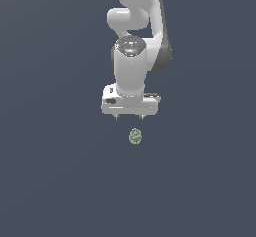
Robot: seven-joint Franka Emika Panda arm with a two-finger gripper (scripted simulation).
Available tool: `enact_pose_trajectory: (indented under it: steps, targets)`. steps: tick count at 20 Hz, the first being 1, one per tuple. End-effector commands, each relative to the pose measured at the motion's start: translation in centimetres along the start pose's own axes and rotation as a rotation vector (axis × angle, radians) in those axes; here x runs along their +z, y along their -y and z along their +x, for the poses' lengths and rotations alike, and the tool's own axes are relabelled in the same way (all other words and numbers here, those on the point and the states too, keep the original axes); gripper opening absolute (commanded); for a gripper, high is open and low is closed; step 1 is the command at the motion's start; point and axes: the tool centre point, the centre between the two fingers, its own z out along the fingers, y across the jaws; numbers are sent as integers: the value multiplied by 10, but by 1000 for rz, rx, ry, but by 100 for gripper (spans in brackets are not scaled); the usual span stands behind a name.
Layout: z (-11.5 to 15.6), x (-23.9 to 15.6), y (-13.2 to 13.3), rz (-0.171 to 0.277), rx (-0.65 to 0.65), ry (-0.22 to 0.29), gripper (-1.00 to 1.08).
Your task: Pick up the object and move it to a goal position.
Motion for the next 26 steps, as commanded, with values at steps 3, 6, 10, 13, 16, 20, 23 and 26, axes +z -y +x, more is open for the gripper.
enact_pose_trajectory:
  steps: [3,6,10,13,16,20,23,26]
  targets:
    - [0,0,0,1,-1,1,100]
    - [0,2,-2,5,-5,4,100]
    - [-1,3,-4,11,-20,9,100]
    - [-1,2,-5,12,-26,10,100]
    - [-1,2,-5,11,-23,10,100]
    - [-1,5,-4,11,-2,10,100]
    - [0,8,-2,12,28,10,100]
    - [1,13,0,12,69,11,100]
